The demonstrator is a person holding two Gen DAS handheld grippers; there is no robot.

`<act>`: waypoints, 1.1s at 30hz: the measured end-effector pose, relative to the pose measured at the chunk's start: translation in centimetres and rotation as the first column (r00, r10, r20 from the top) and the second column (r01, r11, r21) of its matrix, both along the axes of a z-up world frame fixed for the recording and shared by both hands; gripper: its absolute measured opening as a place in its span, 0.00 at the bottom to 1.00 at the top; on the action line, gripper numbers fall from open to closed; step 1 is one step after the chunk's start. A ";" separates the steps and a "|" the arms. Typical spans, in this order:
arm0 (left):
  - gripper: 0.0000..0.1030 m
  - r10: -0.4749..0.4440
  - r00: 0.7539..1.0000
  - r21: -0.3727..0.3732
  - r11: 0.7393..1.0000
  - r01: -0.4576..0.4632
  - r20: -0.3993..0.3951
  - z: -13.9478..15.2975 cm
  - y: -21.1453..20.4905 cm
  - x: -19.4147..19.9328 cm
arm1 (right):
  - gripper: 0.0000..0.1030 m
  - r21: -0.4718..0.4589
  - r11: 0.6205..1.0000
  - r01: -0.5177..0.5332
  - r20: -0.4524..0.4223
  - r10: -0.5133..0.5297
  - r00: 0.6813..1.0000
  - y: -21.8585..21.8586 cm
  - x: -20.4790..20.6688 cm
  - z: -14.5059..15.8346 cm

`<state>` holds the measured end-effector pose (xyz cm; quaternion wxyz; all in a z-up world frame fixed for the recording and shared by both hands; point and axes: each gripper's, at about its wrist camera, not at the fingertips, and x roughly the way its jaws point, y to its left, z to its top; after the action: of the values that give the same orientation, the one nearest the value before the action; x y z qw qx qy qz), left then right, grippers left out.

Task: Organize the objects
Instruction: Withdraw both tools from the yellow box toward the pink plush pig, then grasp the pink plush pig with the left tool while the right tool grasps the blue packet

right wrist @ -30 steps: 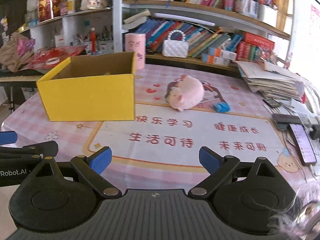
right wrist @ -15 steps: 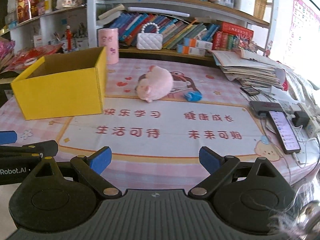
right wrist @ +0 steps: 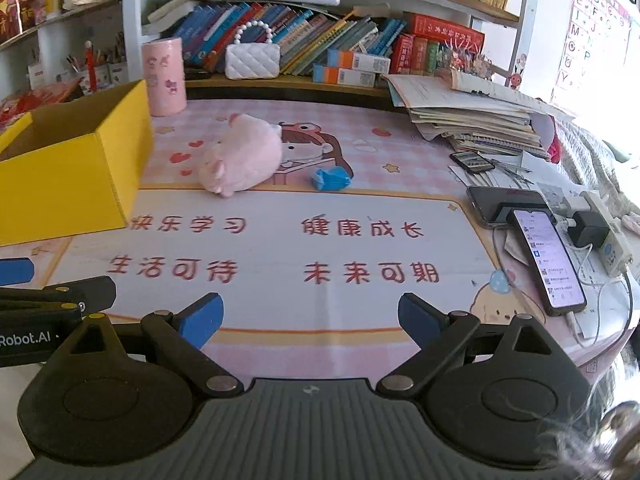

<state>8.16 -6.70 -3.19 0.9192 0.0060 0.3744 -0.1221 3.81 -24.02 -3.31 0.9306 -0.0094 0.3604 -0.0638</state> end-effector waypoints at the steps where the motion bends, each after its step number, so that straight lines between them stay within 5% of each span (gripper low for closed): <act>1: 0.89 0.000 1.000 0.001 1.000 0.000 -0.001 0.0 -0.4 0.4 | 0.92 0.001 1.000 0.000 -0.004 0.000 1.000 -0.4 0.4 -0.1; 13: 0.89 0.010 1.000 0.033 0.999 -0.011 0.013 0.2 -6.1 5.1 | 0.89 0.037 0.999 -0.037 -0.014 0.037 0.999 -5.9 6.6 -0.3; 33: 0.89 0.080 0.997 0.122 0.989 -0.078 -0.007 -0.2 -10.2 8.7 | 0.65 0.092 0.960 -0.266 0.035 0.263 0.964 -9.8 17.4 -2.3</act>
<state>16.90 -16.93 -3.38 0.9190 0.0463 0.3865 -0.0627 21.17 -33.85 -5.66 0.9342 -0.0122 0.3479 0.0783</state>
